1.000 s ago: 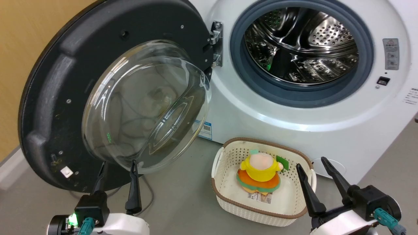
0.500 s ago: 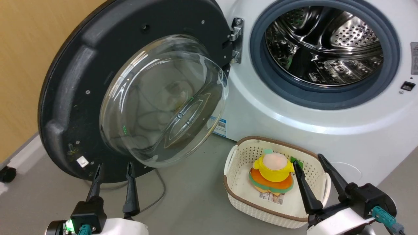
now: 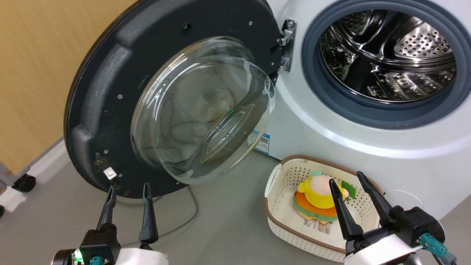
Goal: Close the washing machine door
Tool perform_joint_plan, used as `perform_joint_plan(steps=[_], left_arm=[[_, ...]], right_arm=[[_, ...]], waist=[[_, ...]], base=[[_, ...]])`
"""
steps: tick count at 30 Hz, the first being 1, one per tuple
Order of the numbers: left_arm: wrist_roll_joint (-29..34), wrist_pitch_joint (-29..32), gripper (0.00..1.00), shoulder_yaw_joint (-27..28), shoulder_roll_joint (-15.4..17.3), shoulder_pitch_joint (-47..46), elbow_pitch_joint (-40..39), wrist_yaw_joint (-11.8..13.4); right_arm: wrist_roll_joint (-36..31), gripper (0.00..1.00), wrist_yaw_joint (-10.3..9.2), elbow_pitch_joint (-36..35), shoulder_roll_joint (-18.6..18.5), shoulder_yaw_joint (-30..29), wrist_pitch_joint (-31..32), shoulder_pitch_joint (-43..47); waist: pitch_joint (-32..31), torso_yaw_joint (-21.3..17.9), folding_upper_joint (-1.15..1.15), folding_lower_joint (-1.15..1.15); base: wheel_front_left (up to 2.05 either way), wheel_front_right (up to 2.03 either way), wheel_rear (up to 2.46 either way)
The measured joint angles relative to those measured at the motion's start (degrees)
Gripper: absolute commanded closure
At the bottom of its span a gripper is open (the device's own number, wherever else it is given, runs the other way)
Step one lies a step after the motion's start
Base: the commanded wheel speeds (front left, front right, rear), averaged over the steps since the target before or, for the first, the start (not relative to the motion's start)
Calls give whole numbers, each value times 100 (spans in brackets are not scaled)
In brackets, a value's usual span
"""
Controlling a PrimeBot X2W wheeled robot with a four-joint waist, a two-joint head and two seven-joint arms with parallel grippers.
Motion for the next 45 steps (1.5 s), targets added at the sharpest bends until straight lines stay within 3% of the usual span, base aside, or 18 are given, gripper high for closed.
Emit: perform_joint_plan(steps=[24,33,34,35,36,41,45], left_arm=[[-98,-287,0,-54,0,119,-104,149],[-130,-297,0,-34,-1,121,-105,148],[-131,-297,12,-32,-1,121,-104,147],[-136,-297,81,-27,-1,121,-102,143],[-140,-297,100,-12,-2,120,-104,126],[-331,-298,100,328,78,-30,-272,-76],[-595,-298,100,784,492,-595,-225,-378]], right_arm=[[296,0,0,97,-111,246,-291,-67],[300,0,0,108,-114,230,-313,-68],[300,0,0,108,-114,224,-313,-68],[300,0,0,108,-114,220,-313,-68],[300,0,0,108,-114,212,-313,-68],[293,0,0,75,-114,152,-313,-64],[257,0,0,12,-122,59,-313,-41]], waist=[[59,597,0,0],[59,611,0,0],[59,611,0,0],[60,611,0,0],[61,613,0,0],[90,626,0,0],[173,621,0,0]], base=[[0,0,0],[0,0,0],[0,0,0],[0,0,0],[0,0,0],[0,0,0],[0,0,0]])
